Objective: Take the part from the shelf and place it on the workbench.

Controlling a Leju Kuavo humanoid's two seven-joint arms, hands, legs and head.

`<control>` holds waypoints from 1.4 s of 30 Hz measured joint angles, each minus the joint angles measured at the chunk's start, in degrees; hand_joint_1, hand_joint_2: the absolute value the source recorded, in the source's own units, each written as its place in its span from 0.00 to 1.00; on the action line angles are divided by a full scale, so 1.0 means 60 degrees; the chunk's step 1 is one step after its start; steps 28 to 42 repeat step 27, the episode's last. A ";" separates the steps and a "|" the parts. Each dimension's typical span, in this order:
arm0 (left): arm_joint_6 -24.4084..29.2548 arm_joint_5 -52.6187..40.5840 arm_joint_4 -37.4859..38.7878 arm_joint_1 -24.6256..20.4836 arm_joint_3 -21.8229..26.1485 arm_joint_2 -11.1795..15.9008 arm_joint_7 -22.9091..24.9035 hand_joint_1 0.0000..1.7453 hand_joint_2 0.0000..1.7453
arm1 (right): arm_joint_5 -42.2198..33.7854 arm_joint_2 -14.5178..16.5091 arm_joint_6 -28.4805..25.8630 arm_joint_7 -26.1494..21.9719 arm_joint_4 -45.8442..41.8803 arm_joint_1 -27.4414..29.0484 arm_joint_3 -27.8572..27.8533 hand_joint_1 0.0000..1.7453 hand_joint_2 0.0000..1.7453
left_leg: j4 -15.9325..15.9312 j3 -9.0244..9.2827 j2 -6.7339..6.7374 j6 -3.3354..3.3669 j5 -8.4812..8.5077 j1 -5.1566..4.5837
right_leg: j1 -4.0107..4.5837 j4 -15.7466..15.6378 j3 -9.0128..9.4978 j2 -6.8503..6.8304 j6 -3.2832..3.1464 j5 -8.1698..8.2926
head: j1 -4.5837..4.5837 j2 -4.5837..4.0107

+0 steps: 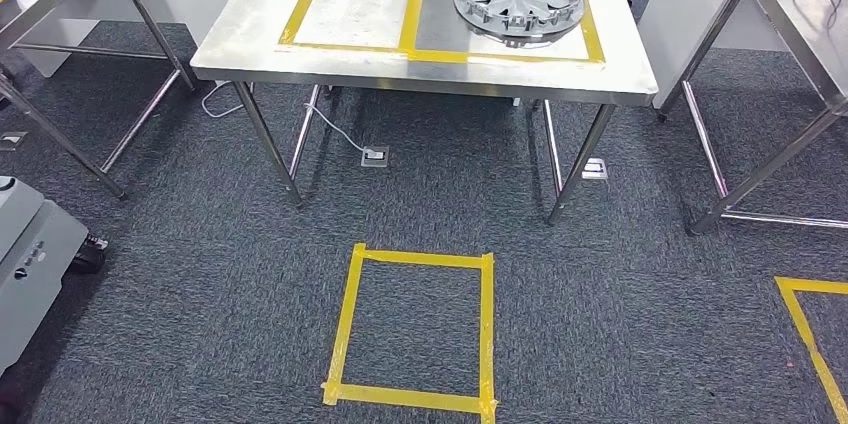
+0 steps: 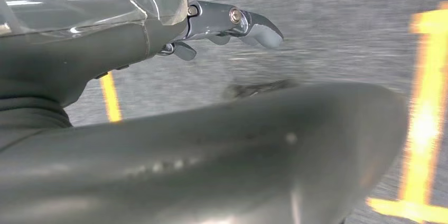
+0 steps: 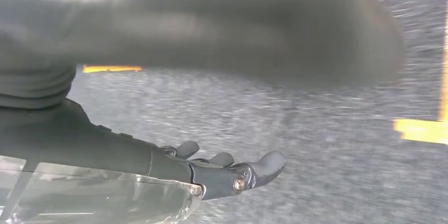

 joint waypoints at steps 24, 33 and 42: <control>0.1009 0.1749 0.1279 0.0721 -0.2192 0.0370 0.0592 0.00 0.00 | -0.2218 0.0065 -0.0619 0.0154 -0.0778 -0.0287 0.1722 0.00 0.00 | 0.0580 -0.1639 0.0147 0.0389 -0.0185 -0.0388 | 0.0309 -0.0390 0.0998 0.0293 -0.0384 -0.0609 | 0.0043 0.0000; 0.1010 0.1749 0.1844 0.1210 -0.2222 0.0439 0.0590 0.00 0.00 | -0.2220 0.0077 -0.0633 0.0153 -0.1320 -0.0788 0.1751 0.00 0.00 | 0.2014 -0.1789 0.0115 0.0217 -0.0704 -0.0283 | 0.0284 -0.0327 0.0595 0.0282 -0.0334 -0.0298 | 0.0027 0.0000; 0.1010 0.1749 0.1844 0.1210 -0.2222 0.0439 0.0590 0.00 0.00 | -0.2220 0.0077 -0.0633 0.0153 -0.1320 -0.0788 0.1751 0.00 0.00 | 0.2014 -0.1789 0.0115 0.0217 -0.0704 -0.0283 | 0.0284 -0.0327 0.0595 0.0282 -0.0334 -0.0298 | 0.0027 0.0000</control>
